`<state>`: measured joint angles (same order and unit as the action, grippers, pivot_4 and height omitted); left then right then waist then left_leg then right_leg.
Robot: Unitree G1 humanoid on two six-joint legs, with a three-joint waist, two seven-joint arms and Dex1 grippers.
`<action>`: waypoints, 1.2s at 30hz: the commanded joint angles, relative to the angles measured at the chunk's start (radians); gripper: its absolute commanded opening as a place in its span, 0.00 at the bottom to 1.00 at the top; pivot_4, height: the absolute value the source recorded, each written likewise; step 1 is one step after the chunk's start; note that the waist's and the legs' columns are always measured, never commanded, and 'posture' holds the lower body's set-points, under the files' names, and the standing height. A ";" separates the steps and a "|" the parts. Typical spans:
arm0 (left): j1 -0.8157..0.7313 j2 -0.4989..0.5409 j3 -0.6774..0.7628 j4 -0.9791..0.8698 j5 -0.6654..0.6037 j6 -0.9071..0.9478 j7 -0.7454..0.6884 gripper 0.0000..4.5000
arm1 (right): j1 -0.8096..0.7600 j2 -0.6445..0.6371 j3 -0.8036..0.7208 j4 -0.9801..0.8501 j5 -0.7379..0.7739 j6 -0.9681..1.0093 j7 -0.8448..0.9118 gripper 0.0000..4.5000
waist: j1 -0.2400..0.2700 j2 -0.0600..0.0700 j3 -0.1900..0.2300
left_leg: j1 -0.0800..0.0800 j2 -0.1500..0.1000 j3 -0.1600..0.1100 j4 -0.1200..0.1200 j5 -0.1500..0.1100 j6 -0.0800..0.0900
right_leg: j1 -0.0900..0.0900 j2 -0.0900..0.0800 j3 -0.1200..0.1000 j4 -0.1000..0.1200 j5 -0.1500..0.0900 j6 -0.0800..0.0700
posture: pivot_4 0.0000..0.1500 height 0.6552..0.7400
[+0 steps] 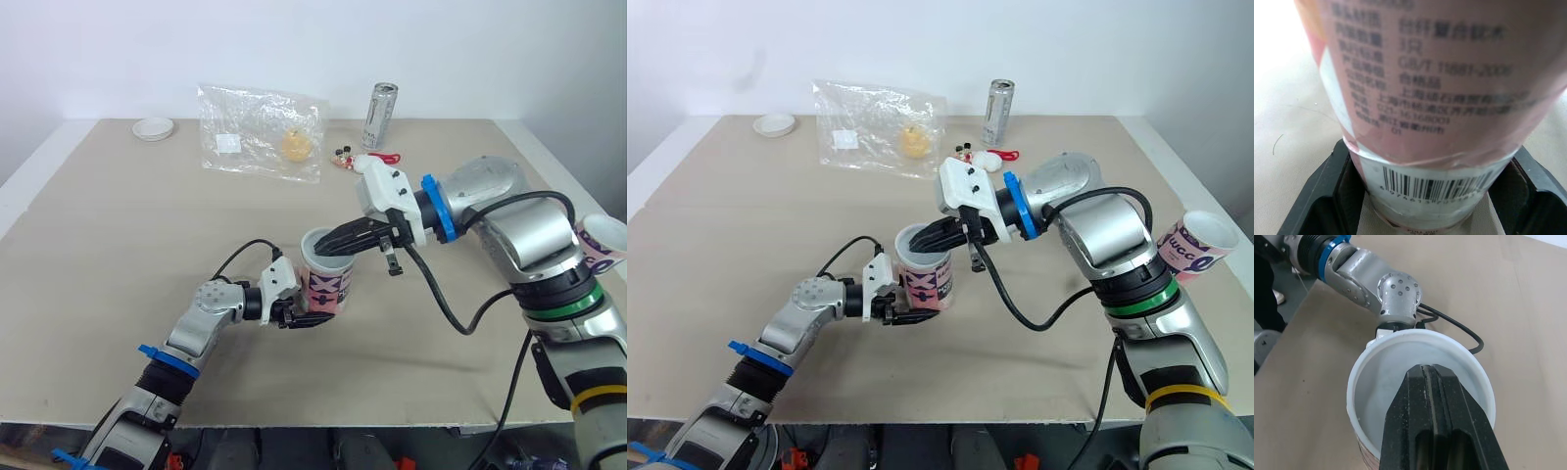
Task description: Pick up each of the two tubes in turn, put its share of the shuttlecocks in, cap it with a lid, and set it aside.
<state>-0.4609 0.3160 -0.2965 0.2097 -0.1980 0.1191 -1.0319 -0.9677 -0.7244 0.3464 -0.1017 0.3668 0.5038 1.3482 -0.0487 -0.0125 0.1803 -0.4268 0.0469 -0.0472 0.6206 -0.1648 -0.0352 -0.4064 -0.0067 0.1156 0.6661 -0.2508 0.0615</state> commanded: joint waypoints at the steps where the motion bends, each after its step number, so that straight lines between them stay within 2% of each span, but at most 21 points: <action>1: 0.014 0.022 0.013 0.036 0.029 0.034 0.030 0.67 | 0.015 0.007 0.032 0.002 -0.047 -0.012 0.019 0.02 | 0.000 0.000 0.000 | 0.000 0.000 0.000 0.000 0.000 0.000 | 0.000 0.000 0.000 0.000 0.000 0.000 | 1.00 1.00; 10: 0.010 0.021 0.016 0.041 0.029 0.038 0.035 0.67 | 0.032 0.006 0.080 0.004 -0.119 -0.058 0.055 0.02 | 0.000 -0.003 -0.006 | 0.002 0.000 0.000 -0.001 0.000 0.000 | 0.001 0.000 0.000 0.000 0.000 0.000 | 1.00 1.00; 16: 0.009 0.021 0.024 0.030 0.016 0.059 0.032 0.67 | 0.034 0.007 0.102 0.032 -0.200 -0.207 0.086 0.02 | -0.001 -0.003 -0.009 | 0.003 0.000 0.000 -0.001 0.000 0.000 | 0.000 0.000 0.000 0.000 0.000 -0.001 | 1.00 1.00; 22: 0.003 0.017 0.026 0.030 0.016 0.062 0.033 0.67 | 0.031 0.031 0.108 0.065 -0.223 -0.253 0.089 0.02 | -0.001 -0.003 -0.013 | 0.004 0.000 0.000 -0.002 0.000 -0.001 | 0.000 0.000 0.000 -0.001 -0.001 -0.001 | 1.00 1.00; 25: 0.003 0.016 0.026 0.027 0.016 0.063 0.033 0.67 | 0.033 0.045 0.099 0.063 -0.212 -0.231 0.093 0.02 | -0.001 -0.003 -0.014 | 0.005 0.000 0.000 -0.002 0.000 -0.001 | 0.000 0.000 0.000 -0.001 -0.001 -0.001 | 1.00 1.00; 27: 0.001 0.015 0.026 0.028 0.017 0.061 0.032 0.67 | 0.034 0.061 0.068 0.051 -0.149 -0.154 0.095 0.02 | -0.002 -0.003 -0.014 | 0.006 0.000 0.000 -0.002 -0.001 -0.001 | 0.000 0.000 0.000 -0.001 -0.001 -0.001 | 1.00 1.00; 30: -0.002 0.014 0.026 0.031 0.019 0.056 0.032 0.67 | 0.013 0.083 -0.017 0.049 -0.044 -0.028 0.087 0.02 | -0.002 -0.003 -0.014 | 0.006 0.001 0.000 -0.002 -0.001 -0.001 | 0.000 0.000 0.000 -0.001 0.000 -0.001 | 1.00 1.00; 36: -0.008 0.015 0.028 0.036 0.020 0.049 0.030 0.67 | 0.005 0.058 -0.180 0.088 0.085 0.058 0.078 0.02 | -0.001 -0.003 -0.013 | 0.001 0.001 0.000 -0.002 0.000 -0.001 | -0.001 0.000 0.000 -0.001 0.000 -0.002 | 1.00 1.00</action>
<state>-0.4677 0.3148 -0.2907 0.2142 -0.2000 0.1542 -1.0308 -0.9550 -0.6465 0.2470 -0.0099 0.4064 0.5502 1.4281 -0.0493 -0.0157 0.1678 -0.4267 0.0474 -0.0468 0.6183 -0.1651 -0.0358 -0.4078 -0.0072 0.1155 0.6652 -0.2511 0.0600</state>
